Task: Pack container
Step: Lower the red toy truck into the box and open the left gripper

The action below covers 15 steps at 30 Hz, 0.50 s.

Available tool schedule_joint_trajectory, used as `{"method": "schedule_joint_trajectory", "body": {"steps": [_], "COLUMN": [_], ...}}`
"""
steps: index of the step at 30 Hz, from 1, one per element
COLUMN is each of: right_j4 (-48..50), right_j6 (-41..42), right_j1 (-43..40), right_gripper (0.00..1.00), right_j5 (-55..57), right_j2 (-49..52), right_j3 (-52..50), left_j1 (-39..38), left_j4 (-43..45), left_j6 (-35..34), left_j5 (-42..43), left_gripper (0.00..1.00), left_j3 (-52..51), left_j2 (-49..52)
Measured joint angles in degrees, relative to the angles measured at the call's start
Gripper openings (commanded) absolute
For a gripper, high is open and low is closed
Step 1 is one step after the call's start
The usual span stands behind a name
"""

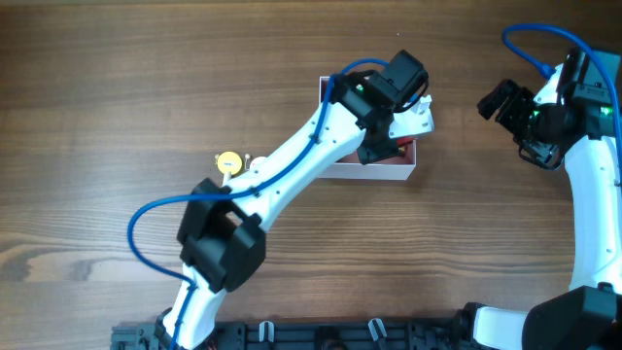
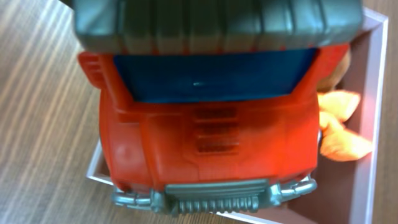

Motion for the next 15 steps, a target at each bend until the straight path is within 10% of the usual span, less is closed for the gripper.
{"method": "schedule_joint_trajectory", "body": {"steps": [7,9,12,15], "right_j4": [0.00,0.00,0.02,0.02], "right_j6": [0.02,0.00,0.02,0.00], "right_j1": [0.00,0.00,0.00,0.00], "right_gripper": [1.00,1.00,1.00,1.00], "right_j5": [0.00,0.00,0.00,0.00], "right_j2": [0.00,0.00,0.00,0.00], "right_j3": [0.00,0.00,0.00,0.00], "left_j1": [0.31,0.72,1.31,1.40], "left_j4": [3.63,4.20,4.15,2.16], "left_j6": [0.81,0.81,0.79,0.74], "left_j5": [0.00,0.00,0.00,0.02], "left_gripper": [0.16,0.33,1.00,1.00], "left_j3": [-0.04,-0.04,-0.04,-0.04], "left_j2": [2.86,2.95,3.15,3.15]}}
